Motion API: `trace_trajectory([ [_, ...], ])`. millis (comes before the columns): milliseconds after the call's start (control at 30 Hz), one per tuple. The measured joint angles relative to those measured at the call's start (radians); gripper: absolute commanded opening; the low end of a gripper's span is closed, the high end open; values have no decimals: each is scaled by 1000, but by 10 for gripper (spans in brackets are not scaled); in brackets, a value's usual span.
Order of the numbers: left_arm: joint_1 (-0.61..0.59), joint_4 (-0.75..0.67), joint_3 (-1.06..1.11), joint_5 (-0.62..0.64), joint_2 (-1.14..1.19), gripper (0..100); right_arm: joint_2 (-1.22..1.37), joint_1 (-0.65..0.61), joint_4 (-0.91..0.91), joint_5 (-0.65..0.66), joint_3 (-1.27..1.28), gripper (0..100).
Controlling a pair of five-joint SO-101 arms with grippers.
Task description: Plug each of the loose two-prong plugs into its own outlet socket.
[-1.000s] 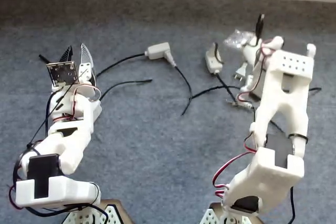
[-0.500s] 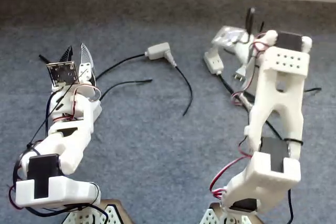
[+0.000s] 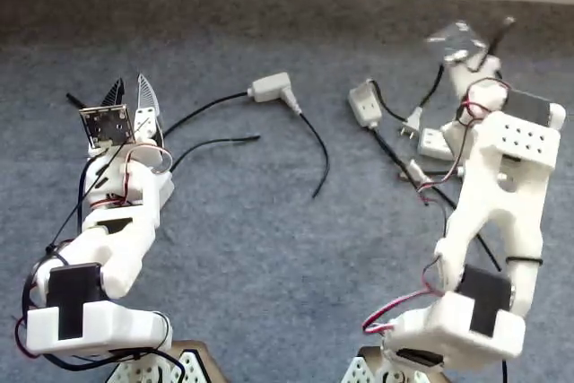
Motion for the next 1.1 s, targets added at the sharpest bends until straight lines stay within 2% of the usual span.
trace_trajectory([
  [200, 0, 0, 0, 0, 0, 123, 155, 11, 77, -577, -78, 248],
  [300, 0, 3, 0, 0, 0, 123, 233, 11, 164, -761, -158, 248],
  [533, 17, 3, 0, 0, 0, 125, 463, 58, 233, -930, -419, 248],
  [800, 28, 3, 0, 0, 0, 126, 741, 95, 290, -948, -674, 248],
  [867, 28, 3, 0, 0, 0, 126, 812, 92, 293, -948, -753, 223],
  [1000, 28, 3, 0, 0, 0, 126, 970, 101, 305, -953, -939, 112],
  [1100, 28, 3, 0, 0, 0, 126, 1060, 124, 336, -954, -1083, 98],
])
